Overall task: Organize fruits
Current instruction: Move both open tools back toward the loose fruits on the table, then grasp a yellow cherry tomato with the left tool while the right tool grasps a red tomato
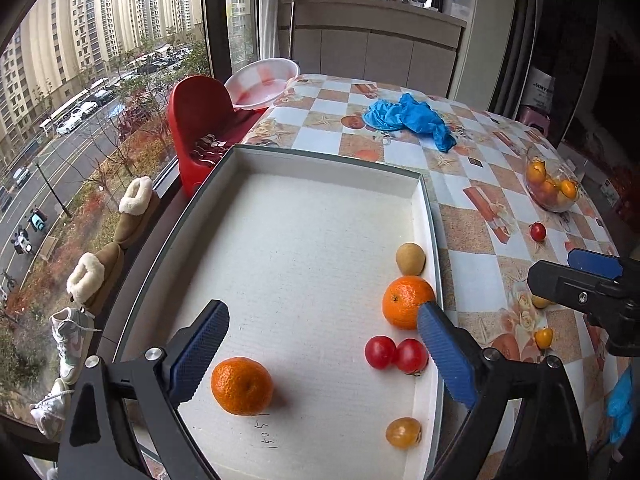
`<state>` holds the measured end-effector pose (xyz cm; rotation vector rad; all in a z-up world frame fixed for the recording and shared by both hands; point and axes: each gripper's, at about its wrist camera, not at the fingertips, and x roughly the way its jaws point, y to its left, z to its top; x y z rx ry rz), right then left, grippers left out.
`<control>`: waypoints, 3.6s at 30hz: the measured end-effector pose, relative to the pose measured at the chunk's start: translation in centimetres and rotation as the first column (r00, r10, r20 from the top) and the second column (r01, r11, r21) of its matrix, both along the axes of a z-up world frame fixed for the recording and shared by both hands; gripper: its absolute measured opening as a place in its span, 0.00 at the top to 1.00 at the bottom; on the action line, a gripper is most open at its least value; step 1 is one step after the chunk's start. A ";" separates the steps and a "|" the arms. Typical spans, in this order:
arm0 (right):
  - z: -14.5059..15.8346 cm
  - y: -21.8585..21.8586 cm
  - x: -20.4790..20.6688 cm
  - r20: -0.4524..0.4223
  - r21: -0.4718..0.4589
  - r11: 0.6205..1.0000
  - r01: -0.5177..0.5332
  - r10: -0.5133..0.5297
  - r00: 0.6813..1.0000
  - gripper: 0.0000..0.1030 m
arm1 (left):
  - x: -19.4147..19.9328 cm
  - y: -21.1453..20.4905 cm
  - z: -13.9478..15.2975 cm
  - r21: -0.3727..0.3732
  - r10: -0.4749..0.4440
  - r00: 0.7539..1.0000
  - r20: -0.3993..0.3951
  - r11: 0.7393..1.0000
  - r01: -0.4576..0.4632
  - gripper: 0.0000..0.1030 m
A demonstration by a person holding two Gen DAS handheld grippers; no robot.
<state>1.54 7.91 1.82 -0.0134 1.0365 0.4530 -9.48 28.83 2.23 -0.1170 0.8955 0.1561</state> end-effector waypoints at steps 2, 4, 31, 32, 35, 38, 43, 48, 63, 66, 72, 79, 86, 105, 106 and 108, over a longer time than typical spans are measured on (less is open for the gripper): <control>-0.1 -0.9 0.0 -0.003 0.007 1.000 0.014 -0.014 1.000 0.00 | -0.1 -0.6 0.2 0.007 -0.010 1.000 -0.002 1.000 0.010 0.07; -0.2 -1.8 0.0 -0.009 0.014 0.999 0.029 -0.029 1.000 0.00 | -0.1 -1.2 0.3 0.014 -0.017 1.000 -0.003 1.000 0.018 0.07; -3.9 -14.5 -0.7 -0.060 -0.036 0.962 0.270 -0.271 0.961 0.00 | 0.6 -11.9 -0.3 0.053 -0.222 0.973 -0.066 0.973 0.226 0.07; -4.2 -14.8 -0.9 -0.059 -0.048 0.961 0.272 -0.275 0.960 0.00 | 0.7 -12.4 -0.6 0.055 -0.233 0.970 -0.074 0.970 0.238 0.07; -4.9 -15.6 -1.3 -0.049 -0.091 0.958 0.273 -0.278 0.959 0.00 | 0.9 -13.9 -1.5 0.063 -0.258 0.961 -0.103 0.962 0.265 0.07; -5.4 -16.1 -1.7 -0.030 -0.134 0.952 0.274 -0.280 0.960 0.00 | 1.1 -15.3 -2.3 0.056 -0.284 0.951 -0.122 0.955 0.292 0.07; -6.0 -16.8 -2.4 0.009 -0.203 0.945 0.258 -0.262 0.965 0.00 | 1.5 -17.7 -3.1 0.054 -0.332 0.934 -0.133 0.939 0.341 0.07; -6.6 -18.0 -3.2 0.004 -0.197 0.946 0.258 -0.262 0.965 0.00 | 2.0 -19.7 -3.7 0.072 -0.361 0.922 -0.143 0.925 0.373 0.07; -6.8 -17.9 -3.8 0.056 -0.205 0.952 0.226 -0.219 0.974 0.00 | 2.5 -21.2 -4.7 0.029 -0.386 0.903 -0.188 0.917 0.398 0.79; -6.8 -17.9 -4.0 0.062 -0.205 0.955 0.215 -0.207 0.976 0.00 | 2.1 -20.4 -4.6 0.003 -0.392 0.901 -0.187 0.917 0.399 0.79; -6.6 -17.3 -3.8 0.031 -0.195 0.952 0.237 -0.236 0.971 0.00 | 1.6 -17.2 -4.6 -0.012 -0.346 0.921 -0.178 0.937 0.349 0.79; -4.5 -14.5 -1.7 0.040 -0.094 0.977 0.191 -0.188 0.981 0.02 | 1.7 -15.1 -4.7 -0.020 -0.315 0.934 -0.170 0.948 0.317 0.79; -4.0 -11.8 3.6 0.003 -0.089 0.975 0.202 -0.203 0.979 0.04 | 1.7 -15.2 -4.8 -0.007 -0.339 0.928 -0.154 0.940 0.342 0.79; -4.8 -9.5 7.4 0.035 -0.063 0.988 0.138 -0.136 0.990 0.77 | 1.8 -14.2 -4.8 -0.058 -0.353 0.925 -0.140 0.936 0.348 0.79; -4.5 -10.0 6.9 0.030 -0.049 0.990 0.135 -0.134 0.991 0.77 | 1.8 -14.1 -4.8 -0.068 -0.351 0.926 -0.139 0.936 0.345 0.79; -4.0 -11.0 5.5 0.026 -0.032 0.990 0.137 -0.136 0.990 0.77 | 2.0 -13.9 -4.7 -0.089 -0.343 0.929 -0.140 0.939 0.333 0.79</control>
